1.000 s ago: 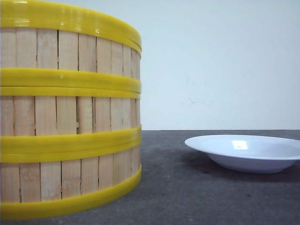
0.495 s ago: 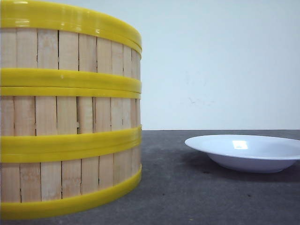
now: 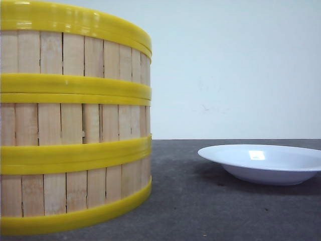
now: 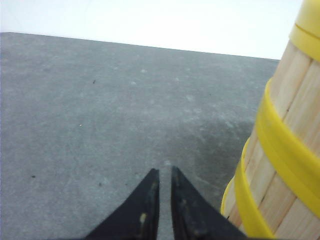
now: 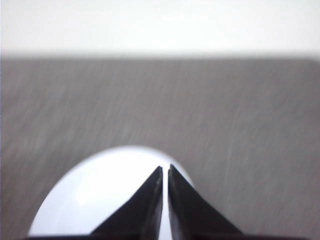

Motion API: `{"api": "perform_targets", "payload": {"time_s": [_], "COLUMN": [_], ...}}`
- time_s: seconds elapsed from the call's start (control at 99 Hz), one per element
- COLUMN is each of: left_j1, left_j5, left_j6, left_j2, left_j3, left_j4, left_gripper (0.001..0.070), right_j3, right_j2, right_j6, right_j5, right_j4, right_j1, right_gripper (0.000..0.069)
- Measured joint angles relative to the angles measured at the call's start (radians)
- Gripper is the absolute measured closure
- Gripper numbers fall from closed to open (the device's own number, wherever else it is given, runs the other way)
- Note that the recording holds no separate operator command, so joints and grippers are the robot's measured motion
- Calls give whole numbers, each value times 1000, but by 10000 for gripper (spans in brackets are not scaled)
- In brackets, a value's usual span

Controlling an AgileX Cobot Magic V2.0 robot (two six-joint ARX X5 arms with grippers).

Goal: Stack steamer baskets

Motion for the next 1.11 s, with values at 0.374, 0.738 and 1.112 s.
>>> {"api": "perform_targets", "payload": {"time_s": [0.374, 0.738, 1.112], "left_j1": [0, 0, 0], "left_j5": [0, 0, 0], "left_j6": [0, 0, 0], "left_j2": [0, 0, 0], "left_j3": [0, 0, 0], "left_j4": [0, 0, 0], "left_gripper": [695, 695, 695], "right_j3": [-475, -480, -480], "right_j2": [-425, -422, -422], "right_j6": [-32, -50, -50], "right_j5": [-53, -56, -54], "right_j4": [131, 85, 89], "right_j1": [-33, -28, -28], "right_gripper": [678, 678, 678]}}
